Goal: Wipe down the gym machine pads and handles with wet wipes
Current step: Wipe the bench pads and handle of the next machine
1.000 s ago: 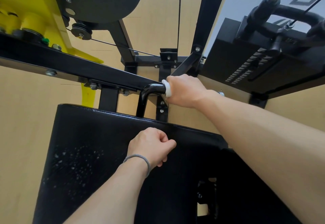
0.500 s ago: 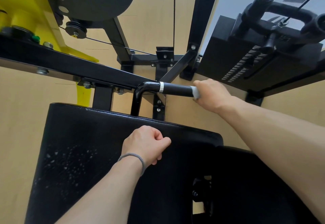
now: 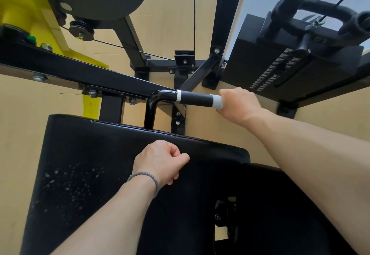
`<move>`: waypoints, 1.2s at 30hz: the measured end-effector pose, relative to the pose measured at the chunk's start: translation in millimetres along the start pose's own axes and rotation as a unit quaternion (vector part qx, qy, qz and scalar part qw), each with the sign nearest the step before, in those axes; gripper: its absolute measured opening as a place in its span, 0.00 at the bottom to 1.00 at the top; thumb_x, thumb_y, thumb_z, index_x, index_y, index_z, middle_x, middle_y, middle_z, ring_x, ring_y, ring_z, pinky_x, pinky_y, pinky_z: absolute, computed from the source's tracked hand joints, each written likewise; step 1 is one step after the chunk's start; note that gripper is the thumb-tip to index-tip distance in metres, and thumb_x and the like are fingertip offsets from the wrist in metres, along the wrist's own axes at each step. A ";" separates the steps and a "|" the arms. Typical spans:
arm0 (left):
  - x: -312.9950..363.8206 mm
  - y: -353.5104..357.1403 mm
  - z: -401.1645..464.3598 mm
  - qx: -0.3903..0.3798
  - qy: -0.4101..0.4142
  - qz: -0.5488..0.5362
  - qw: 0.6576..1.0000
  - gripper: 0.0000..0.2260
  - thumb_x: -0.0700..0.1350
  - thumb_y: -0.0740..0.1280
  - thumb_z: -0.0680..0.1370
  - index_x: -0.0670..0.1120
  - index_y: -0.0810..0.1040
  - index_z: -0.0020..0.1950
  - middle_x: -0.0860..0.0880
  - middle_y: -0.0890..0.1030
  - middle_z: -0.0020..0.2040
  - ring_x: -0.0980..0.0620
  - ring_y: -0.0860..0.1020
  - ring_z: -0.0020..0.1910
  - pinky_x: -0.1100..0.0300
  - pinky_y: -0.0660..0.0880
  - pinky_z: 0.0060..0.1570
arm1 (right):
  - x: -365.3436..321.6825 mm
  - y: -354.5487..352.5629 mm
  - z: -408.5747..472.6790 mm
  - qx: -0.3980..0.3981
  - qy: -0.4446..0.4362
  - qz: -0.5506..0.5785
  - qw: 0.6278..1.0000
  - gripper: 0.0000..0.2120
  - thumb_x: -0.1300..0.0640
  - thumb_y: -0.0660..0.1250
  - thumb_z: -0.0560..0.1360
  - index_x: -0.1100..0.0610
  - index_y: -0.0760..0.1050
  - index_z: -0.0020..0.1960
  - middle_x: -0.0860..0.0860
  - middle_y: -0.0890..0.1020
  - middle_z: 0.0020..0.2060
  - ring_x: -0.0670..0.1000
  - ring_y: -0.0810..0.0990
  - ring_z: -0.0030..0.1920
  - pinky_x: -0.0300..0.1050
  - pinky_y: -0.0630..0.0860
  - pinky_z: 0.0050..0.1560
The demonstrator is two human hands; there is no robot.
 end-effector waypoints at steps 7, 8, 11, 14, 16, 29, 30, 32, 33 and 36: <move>-0.3 0.8 -2.0 0.013 0.003 0.007 1.000 0.16 0.56 0.65 0.77 0.50 0.78 0.33 0.56 0.81 0.26 0.60 0.78 0.23 0.60 0.79 0.38 | 53.4 21.9 -33.3 -0.074 0.317 0.088 0.941 0.18 0.61 0.70 0.77 0.61 0.73 0.65 0.54 0.72 0.38 0.55 0.74 0.39 0.47 0.71 0.37; -0.2 0.7 -2.5 0.017 0.003 0.005 1.000 0.16 0.56 0.65 0.77 0.50 0.78 0.33 0.56 0.81 0.26 0.60 0.78 0.24 0.59 0.79 0.39 | 53.4 26.0 -43.4 -0.107 0.360 0.139 0.916 0.21 0.61 0.71 0.76 0.62 0.70 0.67 0.54 0.71 0.38 0.54 0.74 0.37 0.46 0.70 0.35; 1.3 -0.4 -7.3 0.022 0.003 -0.010 1.000 0.16 0.56 0.64 0.78 0.49 0.79 0.35 0.57 0.82 0.27 0.61 0.79 0.25 0.59 0.79 0.41 | 23.7 18.1 -62.6 -0.123 0.371 0.263 0.882 0.28 0.59 0.72 0.76 0.60 0.64 0.72 0.53 0.71 0.40 0.53 0.73 0.39 0.46 0.69 0.35; -1.7 1.0 -19.9 0.026 0.002 -0.062 0.998 0.15 0.56 0.63 0.80 0.49 0.78 0.38 0.57 0.83 0.30 0.61 0.81 0.29 0.57 0.79 0.43 | -28.5 -2.1 -80.2 -0.034 0.309 0.374 0.874 0.21 0.56 0.68 0.78 0.56 0.66 0.68 0.50 0.72 0.41 0.48 0.71 0.37 0.43 0.65 0.32; -9.5 2.7 -38.7 0.084 0.000 -0.072 0.994 0.14 0.57 0.61 0.81 0.51 0.75 0.40 0.54 0.83 0.32 0.57 0.81 0.32 0.56 0.78 0.41 | -69.0 -10.7 -98.1 0.028 0.238 0.441 0.865 0.15 0.54 0.67 0.77 0.52 0.67 0.62 0.50 0.76 0.47 0.47 0.74 0.42 0.43 0.68 0.36; -150.1 68.2 -219.0 0.265 -0.199 -0.034 0.943 0.14 0.58 0.64 0.79 0.54 0.62 0.42 0.55 0.72 0.37 0.57 0.73 0.35 0.60 0.71 0.34 | -180.8 70.2 -204.4 -0.030 -0.060 0.146 0.987 0.30 0.40 0.40 0.84 0.48 0.39 0.83 0.52 0.36 0.82 0.51 0.32 0.80 0.52 0.37 0.81; -160.1 70.6 -222.9 0.272 -0.203 -0.020 0.940 0.15 0.60 0.66 0.77 0.56 0.62 0.43 0.57 0.70 0.40 0.57 0.72 0.38 0.59 0.72 0.37 | -187.2 72.5 -207.0 -0.029 -0.064 0.167 0.984 0.29 0.41 0.39 0.84 0.46 0.39 0.83 0.51 0.36 0.82 0.51 0.32 0.80 0.53 0.38 0.81; -174.5 74.2 -223.3 0.267 -0.199 0.009 0.943 0.18 0.62 0.69 0.74 0.56 0.62 0.46 0.58 0.65 0.44 0.55 0.70 0.42 0.57 0.71 0.44 | -211.1 79.0 -221.7 -0.022 -0.113 0.182 0.976 0.26 0.42 0.38 0.85 0.43 0.39 0.82 0.50 0.34 0.81 0.50 0.29 0.79 0.53 0.36 0.80; -180.3 74.9 -221.1 0.260 -0.195 0.005 0.946 0.19 0.62 0.71 0.73 0.56 0.62 0.46 0.58 0.65 0.44 0.55 0.69 0.43 0.57 0.70 0.45 | -225.0 83.2 -230.3 -0.018 -0.155 0.173 0.973 0.26 0.44 0.38 0.85 0.43 0.39 0.82 0.49 0.34 0.81 0.49 0.28 0.79 0.52 0.34 0.80; -190.7 73.4 -214.3 0.240 -0.168 -0.023 0.956 0.21 0.61 0.74 0.71 0.57 0.61 0.42 0.58 0.65 0.44 0.56 0.68 0.43 0.56 0.67 0.45 | -239.5 91.1 -229.4 0.019 -0.275 0.111 0.955 0.25 0.46 0.40 0.86 0.48 0.43 0.82 0.48 0.42 0.82 0.50 0.34 0.81 0.51 0.37 0.81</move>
Point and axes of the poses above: each hand's wrist, its own z-axis towards the middle knuckle, its own y-axis out of the palm, x = y × z, the point moved 6 cm from there along z, towards the middle knuckle
